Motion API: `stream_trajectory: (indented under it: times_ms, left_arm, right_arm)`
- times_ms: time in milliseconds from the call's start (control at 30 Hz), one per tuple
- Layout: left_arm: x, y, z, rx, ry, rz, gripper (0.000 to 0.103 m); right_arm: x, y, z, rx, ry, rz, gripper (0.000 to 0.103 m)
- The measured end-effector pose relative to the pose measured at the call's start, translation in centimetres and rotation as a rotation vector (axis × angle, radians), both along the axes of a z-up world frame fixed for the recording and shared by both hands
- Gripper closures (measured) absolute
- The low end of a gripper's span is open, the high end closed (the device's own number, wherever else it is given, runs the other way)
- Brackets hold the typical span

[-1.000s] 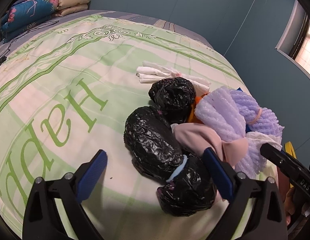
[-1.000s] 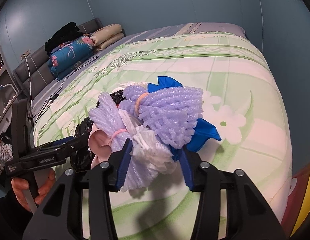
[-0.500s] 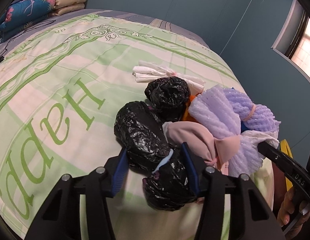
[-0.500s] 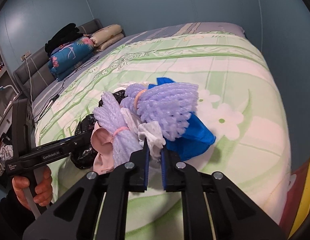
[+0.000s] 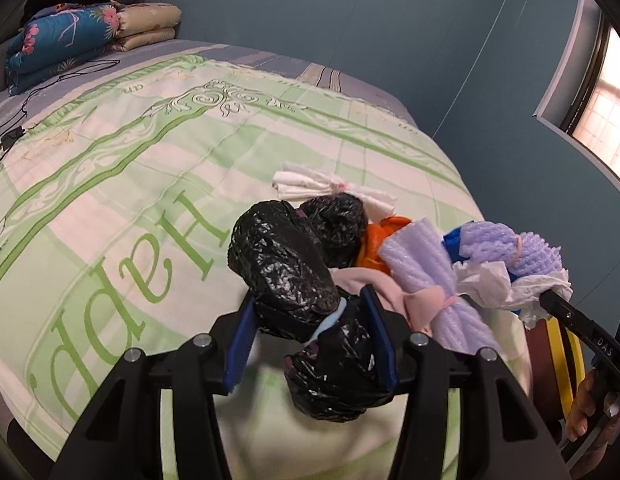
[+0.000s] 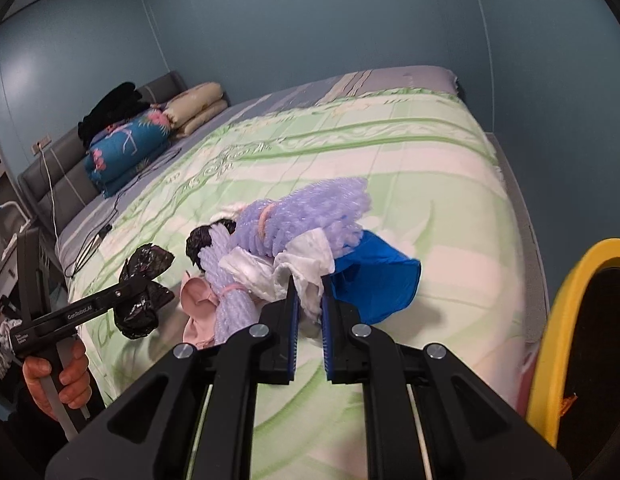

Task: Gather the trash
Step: 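Grasp the black plastic bag with left tool while right tool grasps white tissue, then carry the black bag and white tissue over the yellow bin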

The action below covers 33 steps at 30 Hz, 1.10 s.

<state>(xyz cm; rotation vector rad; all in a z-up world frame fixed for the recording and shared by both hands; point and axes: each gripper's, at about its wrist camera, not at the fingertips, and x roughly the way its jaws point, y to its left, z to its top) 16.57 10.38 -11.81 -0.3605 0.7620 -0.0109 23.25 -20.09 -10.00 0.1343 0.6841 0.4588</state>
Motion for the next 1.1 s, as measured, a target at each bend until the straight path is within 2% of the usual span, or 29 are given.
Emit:
stream_trajectory:
  times_ms: [100, 533, 867, 1100]
  left_arm:
    - [-0.4, -0.3, 0.7, 0.005, -0.018, -0.008, 0.055]
    - [-1.8, -1.7, 3.0, 0.025, -0.069, -0.042, 0.055]
    - [-2.2, -2.6, 3.6, 0.026, -0.073, -0.057, 0.055]
    - [-2.2, -3.3, 4.0, 0.037, -0.076, -0.069, 0.055]
  right_arm:
    - [-0.9, -0.7, 0.2, 0.002, 0.009, 0.009, 0.094]
    - [-5.2, -2.7, -2.8, -0.085, 0.095, 0.024, 0.094]
    - [-7.7, -4.5, -3.9, -0.099, 0.139, 0.026, 0.093]
    - [-9.2, -5.3, -3.7, -0.138, 0.119, 0.013, 0.094]
